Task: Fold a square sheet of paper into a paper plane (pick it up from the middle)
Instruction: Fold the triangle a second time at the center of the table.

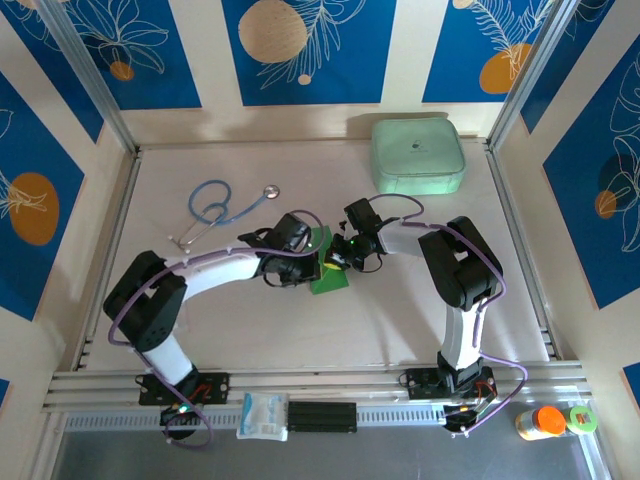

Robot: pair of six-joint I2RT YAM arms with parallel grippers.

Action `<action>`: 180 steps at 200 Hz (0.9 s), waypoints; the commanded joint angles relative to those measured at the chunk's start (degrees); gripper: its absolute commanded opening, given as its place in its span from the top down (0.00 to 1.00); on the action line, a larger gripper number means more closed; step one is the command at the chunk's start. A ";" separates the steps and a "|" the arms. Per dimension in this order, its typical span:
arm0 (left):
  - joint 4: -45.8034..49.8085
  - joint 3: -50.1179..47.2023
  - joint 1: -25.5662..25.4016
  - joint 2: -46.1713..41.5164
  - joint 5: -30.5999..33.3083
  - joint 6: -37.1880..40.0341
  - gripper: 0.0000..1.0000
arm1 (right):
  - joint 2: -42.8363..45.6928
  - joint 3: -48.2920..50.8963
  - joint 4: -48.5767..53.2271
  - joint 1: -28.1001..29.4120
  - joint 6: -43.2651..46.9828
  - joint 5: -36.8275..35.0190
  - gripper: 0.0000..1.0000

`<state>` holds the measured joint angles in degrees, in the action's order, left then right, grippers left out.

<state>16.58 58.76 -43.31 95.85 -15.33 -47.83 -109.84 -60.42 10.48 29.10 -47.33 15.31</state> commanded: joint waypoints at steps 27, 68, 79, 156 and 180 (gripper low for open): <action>-3.27 -0.08 0.08 5.25 2.64 -2.08 1.00 | -3.37 1.38 6.91 -0.44 0.16 -3.98 0.95; -8.14 -3.40 0.94 6.89 -0.02 -3.98 1.00 | -1.52 0.35 6.33 -0.44 0.48 -2.05 0.96; -8.34 -3.49 0.92 7.65 -0.49 -3.96 1.00 | -1.11 -0.19 6.23 -0.50 0.75 -1.45 0.96; -3.87 -4.19 0.92 7.88 1.62 -2.77 1.00 | 6.34 -0.57 5.21 -0.15 3.30 1.41 0.95; -4.00 -4.03 1.01 8.03 1.53 -2.60 1.00 | 6.35 0.98 4.75 1.15 2.80 1.92 0.95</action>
<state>9.82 55.64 -42.76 102.98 -14.68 -50.94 -104.84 -61.32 14.15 29.12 -45.32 15.51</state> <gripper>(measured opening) 0.052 0.055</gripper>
